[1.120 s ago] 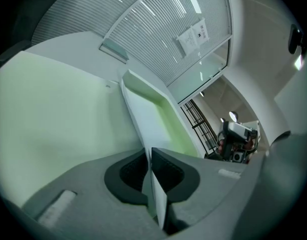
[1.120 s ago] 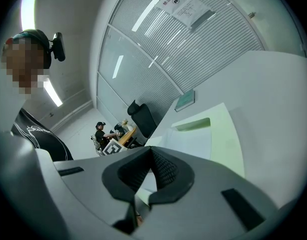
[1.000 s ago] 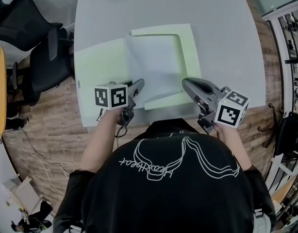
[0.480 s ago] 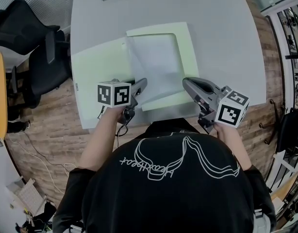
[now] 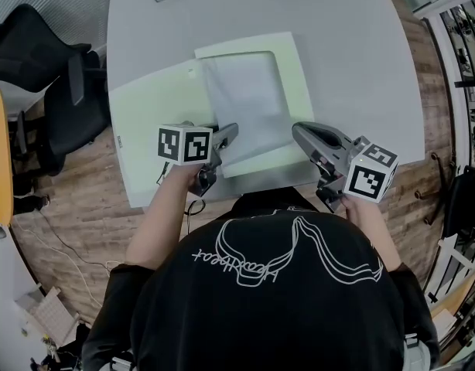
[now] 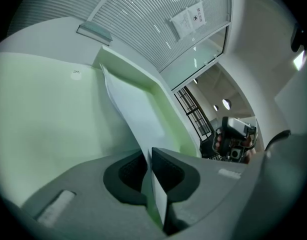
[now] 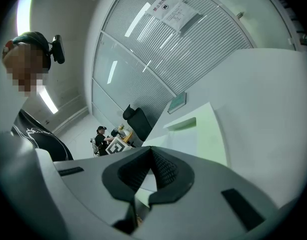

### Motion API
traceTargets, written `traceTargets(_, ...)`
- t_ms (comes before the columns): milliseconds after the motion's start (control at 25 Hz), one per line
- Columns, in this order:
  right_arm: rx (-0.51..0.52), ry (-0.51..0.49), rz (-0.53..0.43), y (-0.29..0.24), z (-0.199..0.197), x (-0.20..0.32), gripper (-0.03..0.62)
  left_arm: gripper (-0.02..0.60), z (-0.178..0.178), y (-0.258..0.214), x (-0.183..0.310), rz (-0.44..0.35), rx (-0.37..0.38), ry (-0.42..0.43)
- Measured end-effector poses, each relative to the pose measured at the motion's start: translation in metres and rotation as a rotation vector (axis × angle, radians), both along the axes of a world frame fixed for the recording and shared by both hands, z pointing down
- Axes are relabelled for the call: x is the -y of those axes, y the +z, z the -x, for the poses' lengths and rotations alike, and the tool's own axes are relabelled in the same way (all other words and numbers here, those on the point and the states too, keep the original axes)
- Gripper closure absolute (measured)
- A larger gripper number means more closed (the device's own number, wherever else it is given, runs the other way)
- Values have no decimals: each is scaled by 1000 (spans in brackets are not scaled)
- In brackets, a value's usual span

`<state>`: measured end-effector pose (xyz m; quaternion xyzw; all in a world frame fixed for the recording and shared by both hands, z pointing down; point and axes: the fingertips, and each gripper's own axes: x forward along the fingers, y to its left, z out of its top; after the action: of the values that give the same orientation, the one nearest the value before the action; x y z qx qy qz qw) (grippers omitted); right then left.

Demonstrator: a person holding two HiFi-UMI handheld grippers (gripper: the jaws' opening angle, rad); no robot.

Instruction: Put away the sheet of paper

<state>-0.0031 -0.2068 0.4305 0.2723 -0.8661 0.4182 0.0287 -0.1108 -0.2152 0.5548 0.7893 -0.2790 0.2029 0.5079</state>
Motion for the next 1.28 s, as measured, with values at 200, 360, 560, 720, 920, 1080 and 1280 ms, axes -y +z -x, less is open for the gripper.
traceTargets(200,4,6,5,0,-2,0,585,568,-4,1,0,12,1,23)
traceTargets(360,4,16,7,1,-6,0,585,550,-9,3,-2,24,5,50)
traceTargets(560,6,19,12,3,-7,0,585,508,-9,8,-3,28,19,58)
traceTargets(720,10,14,12,1,-7,-2,585,468,-3,6,-1,13,48,39)
traceTargets(920,11,5,8,-2,1,-10,585,456,13,7,-8,6,67,12)
traceTargets(1080,7,0,-1,-1,8,-21,585,443,31,9,-16,-7,83,-25)
traceTargets(1280,7,-11,-8,-5,9,-13,585,434,45,3,-7,-26,99,-88)
